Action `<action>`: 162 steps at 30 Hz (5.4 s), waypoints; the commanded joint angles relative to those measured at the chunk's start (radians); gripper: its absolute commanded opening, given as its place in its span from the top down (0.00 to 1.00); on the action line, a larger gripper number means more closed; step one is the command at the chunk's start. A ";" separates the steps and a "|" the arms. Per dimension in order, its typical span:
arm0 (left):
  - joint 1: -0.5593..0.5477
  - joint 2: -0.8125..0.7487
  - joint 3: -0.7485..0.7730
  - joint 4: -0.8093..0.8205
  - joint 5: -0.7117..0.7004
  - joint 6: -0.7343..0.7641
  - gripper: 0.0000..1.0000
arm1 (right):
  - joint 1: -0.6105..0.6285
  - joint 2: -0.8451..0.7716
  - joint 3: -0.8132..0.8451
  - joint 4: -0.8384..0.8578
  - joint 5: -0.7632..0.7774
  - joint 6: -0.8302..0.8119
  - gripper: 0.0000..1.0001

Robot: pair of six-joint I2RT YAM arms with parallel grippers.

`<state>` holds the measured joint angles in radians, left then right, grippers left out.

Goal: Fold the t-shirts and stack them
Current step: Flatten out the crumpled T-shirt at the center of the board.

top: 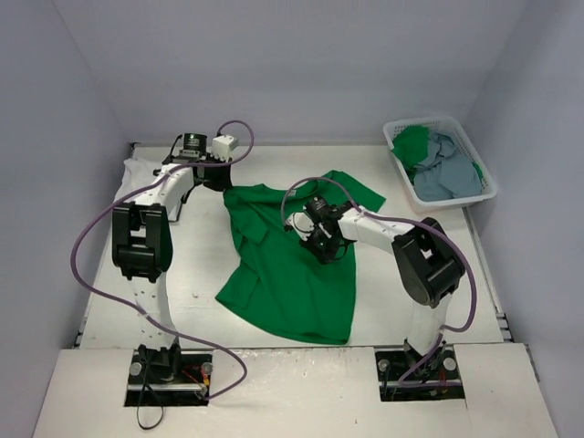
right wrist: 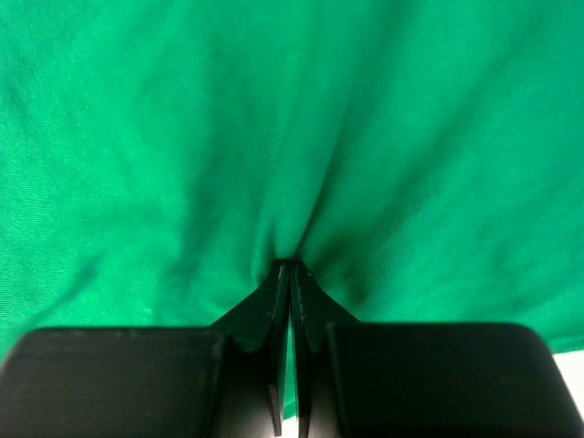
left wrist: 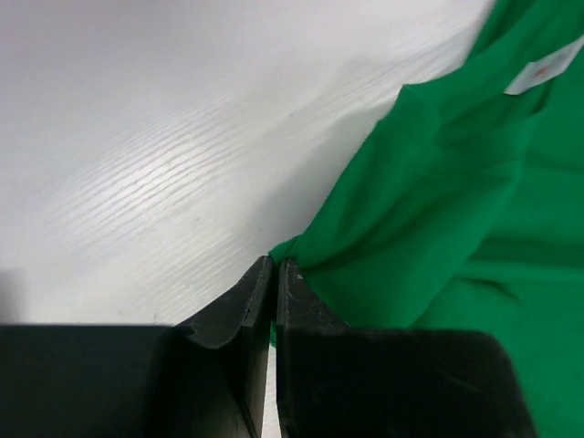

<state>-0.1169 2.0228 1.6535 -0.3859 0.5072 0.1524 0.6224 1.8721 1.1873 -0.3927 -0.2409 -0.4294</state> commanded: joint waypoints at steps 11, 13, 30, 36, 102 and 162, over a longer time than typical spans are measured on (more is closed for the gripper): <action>0.052 -0.154 -0.176 -0.047 0.008 0.007 1.00 | -0.156 0.352 0.225 -0.060 0.251 -0.163 1.00; 0.056 -0.177 -0.201 -0.090 0.011 0.007 1.00 | -0.187 0.424 0.339 -0.061 0.302 -0.190 1.00; 0.069 -0.357 -0.425 -0.268 0.251 -0.001 1.00 | -0.273 0.402 0.689 -0.063 0.253 -0.009 0.64; 0.069 -0.337 -0.390 -0.252 0.234 -0.014 1.00 | -0.270 0.085 0.493 -0.063 0.180 0.055 0.61; 0.080 -0.226 -0.178 -0.254 0.118 -0.037 0.49 | -0.305 -0.248 0.086 -0.081 0.393 -0.266 1.00; -0.514 -0.058 -0.073 -0.323 0.203 0.225 0.57 | -0.305 -0.269 -0.103 -0.067 0.262 -0.200 1.00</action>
<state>-0.6228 2.0014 1.5719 -0.7059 0.6922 0.3672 0.3214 1.6127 1.0859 -0.4667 0.0319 -0.6426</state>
